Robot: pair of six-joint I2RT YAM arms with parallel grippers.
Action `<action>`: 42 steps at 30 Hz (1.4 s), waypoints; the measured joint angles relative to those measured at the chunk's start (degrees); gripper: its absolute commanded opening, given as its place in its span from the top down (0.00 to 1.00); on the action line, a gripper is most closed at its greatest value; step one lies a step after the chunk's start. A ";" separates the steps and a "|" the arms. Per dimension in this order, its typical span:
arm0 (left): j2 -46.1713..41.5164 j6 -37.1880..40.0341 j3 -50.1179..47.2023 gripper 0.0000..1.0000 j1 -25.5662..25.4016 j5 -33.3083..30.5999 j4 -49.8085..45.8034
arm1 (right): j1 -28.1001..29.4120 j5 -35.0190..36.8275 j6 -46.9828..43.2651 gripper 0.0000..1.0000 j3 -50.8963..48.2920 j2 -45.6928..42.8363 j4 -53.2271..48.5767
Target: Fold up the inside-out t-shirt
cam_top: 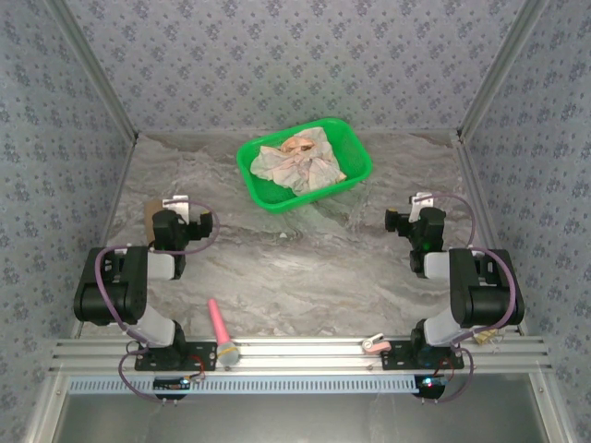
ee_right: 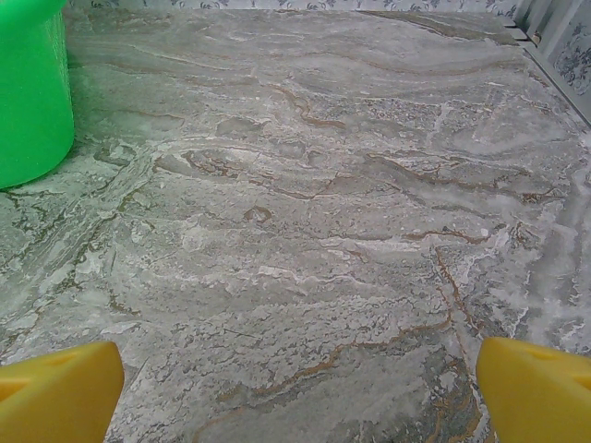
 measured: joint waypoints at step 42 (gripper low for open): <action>-13.27 -29.83 28.89 0.00 -18.64 8.92 -61.16 | 24.79 -3.26 16.31 0.34 91.10 45.55 -73.72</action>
